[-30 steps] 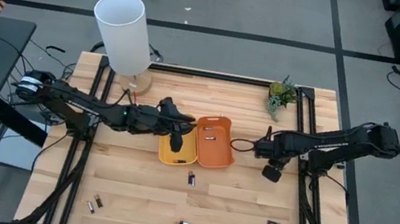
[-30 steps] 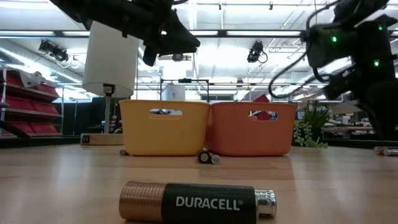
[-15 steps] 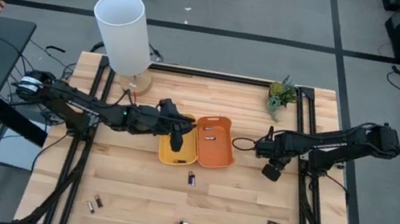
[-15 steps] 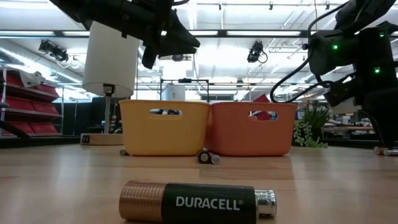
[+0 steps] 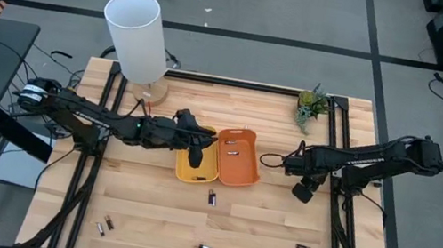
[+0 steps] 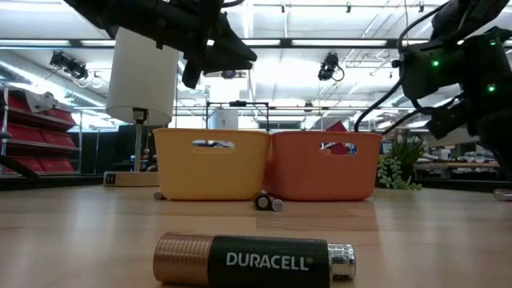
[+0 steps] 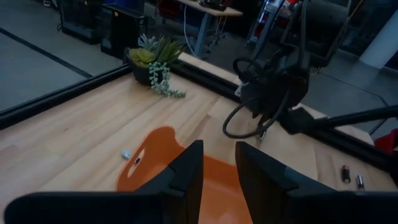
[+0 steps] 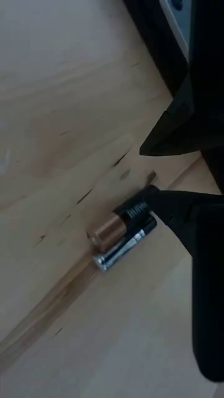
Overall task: Sort batteries
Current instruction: Put the middle right black battery into the yellow bin
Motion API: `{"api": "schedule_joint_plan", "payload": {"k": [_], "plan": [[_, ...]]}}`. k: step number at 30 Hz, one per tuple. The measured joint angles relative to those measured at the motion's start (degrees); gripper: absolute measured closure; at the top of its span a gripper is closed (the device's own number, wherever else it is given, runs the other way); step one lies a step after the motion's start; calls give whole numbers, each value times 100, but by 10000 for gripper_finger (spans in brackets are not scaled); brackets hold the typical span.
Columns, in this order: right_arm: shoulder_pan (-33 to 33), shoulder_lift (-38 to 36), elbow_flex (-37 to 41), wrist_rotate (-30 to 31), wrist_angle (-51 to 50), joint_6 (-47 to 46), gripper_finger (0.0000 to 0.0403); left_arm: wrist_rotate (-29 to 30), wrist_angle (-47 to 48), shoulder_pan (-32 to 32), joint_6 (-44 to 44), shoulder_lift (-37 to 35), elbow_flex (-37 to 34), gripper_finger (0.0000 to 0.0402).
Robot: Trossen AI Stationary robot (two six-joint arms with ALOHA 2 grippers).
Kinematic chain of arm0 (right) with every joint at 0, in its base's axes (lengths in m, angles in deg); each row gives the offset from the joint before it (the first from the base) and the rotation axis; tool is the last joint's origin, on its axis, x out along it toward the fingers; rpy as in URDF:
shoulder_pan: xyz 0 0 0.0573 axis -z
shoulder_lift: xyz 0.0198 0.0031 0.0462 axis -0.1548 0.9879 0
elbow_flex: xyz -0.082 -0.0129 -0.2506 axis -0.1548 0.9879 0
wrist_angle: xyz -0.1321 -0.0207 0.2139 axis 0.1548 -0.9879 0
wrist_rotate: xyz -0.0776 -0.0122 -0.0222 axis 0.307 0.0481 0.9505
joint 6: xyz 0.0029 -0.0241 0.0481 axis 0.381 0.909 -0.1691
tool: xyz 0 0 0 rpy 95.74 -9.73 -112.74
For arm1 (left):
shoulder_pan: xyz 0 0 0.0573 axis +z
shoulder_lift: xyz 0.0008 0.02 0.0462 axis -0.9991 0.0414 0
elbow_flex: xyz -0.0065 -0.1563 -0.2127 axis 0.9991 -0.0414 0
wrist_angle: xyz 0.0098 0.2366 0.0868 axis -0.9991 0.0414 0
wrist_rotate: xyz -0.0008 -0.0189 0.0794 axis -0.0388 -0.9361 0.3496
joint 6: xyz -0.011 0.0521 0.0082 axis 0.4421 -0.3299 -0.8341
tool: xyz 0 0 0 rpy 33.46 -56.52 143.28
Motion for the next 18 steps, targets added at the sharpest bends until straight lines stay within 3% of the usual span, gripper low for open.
{"api": "schedule_joint_plan", "payload": {"k": [6, 13, 18], "plan": [[-6, 0, 0, 19, 29, 28, 316, 13, 492, 12, -12, 0, -4, 291], [-11, 0, -2, 207, 359, 222, 316, 123, 512, 15, -9, 0, -68, 291], [-146, 0, -2, 59, 54, 70, 316, 125, 437, 15, -8, 0, -68, 291]]}}
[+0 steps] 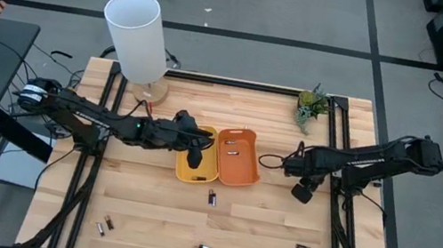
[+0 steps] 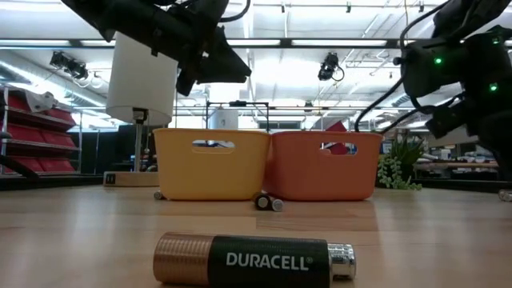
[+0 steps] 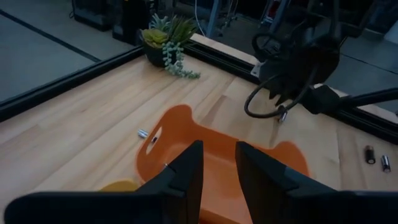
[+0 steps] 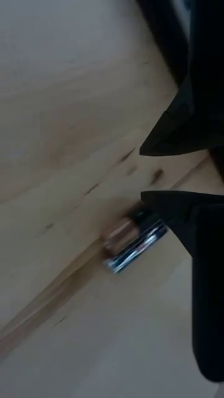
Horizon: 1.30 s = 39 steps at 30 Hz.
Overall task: Sort batteries
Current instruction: Put the middle right black battery into the yellow bin
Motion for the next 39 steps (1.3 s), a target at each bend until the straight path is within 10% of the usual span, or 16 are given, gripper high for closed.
{"api": "schedule_joint_plan", "payload": {"k": [13, 39], "plan": [[-491, 0, 0, -294, 27, -326, 316, 4, -509, 0, 4, 4, 0, 291], [-617, -4, -679, 973, 318, 420, 316, 248, -597, 39, -68, 4, 0, 291]]}}
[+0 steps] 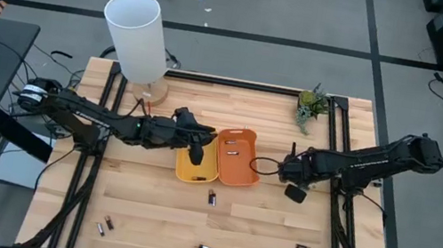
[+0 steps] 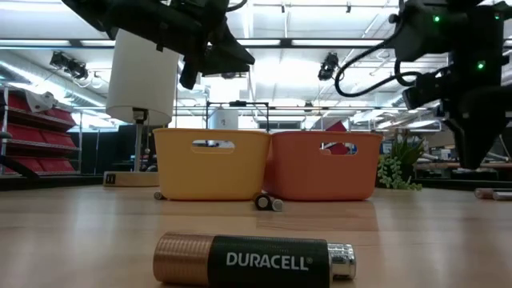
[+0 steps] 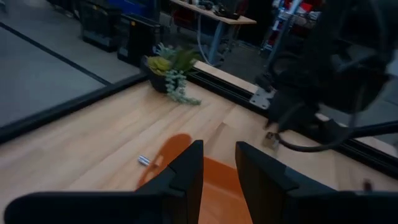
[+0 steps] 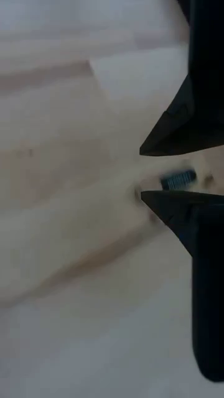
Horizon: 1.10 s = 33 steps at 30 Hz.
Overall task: Sort batteries
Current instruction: Put the middle right black battery into the yellow bin
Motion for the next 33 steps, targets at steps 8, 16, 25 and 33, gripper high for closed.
{"api": "schedule_joint_plan", "payload": {"k": [8, 16, 25, 33], "plan": [[-1, 0, 276, 37, 153, -469, 316, -167, -10, -7, -107, 0, 0, 291], [-305, 4, 560, 119, -6, -591, 332, -888, 4, -6, -811, -1, 0, 291], [-378, 4, 1001, 1148, 471, -1113, 355, -365, -213, 10, -975, -2, 0, 291], [-15, 4, 1022, 1773, 743, -1612, 336, -194, -365, 50, -1100, -7, 11, 291]]}}
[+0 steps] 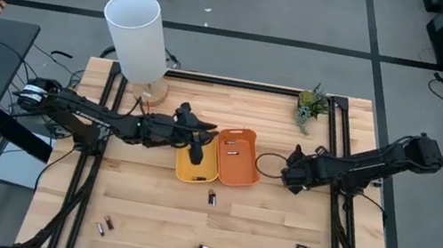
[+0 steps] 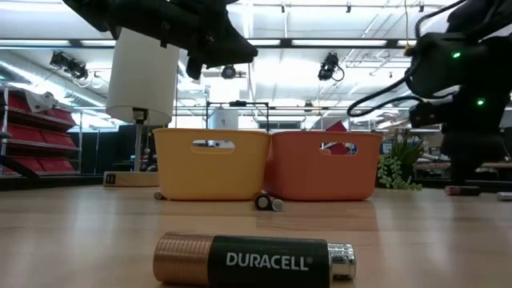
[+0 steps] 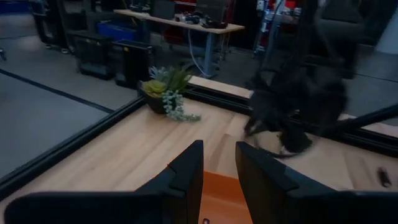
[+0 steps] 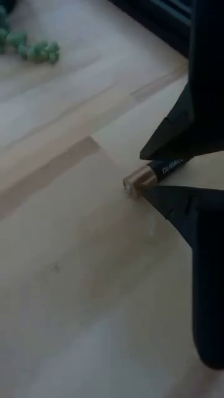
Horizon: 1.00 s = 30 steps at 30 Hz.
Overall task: Sort batteries
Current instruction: Put the middle right black battery into the yellow bin
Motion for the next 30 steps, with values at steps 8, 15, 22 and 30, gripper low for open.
{"api": "schedule_joint_plan", "payload": {"k": [8, 15, 22, 30], "plan": [[827, 0, 0, -57, -60, -52, 311, -244, 48, 0, 0, 0, 3, 291], [1124, 0, 0, -38, 104, 360, 311, -246, 313, 0, 2, 0, 9, 291], [1592, -1, 285, -422, 914, 928, 313, -246, 359, -1, 3, 0, 9, 291], [1669, -28, 472, -589, 1154, 715, 321, -225, 510, 26, -1, 2, 9, 291]]}}
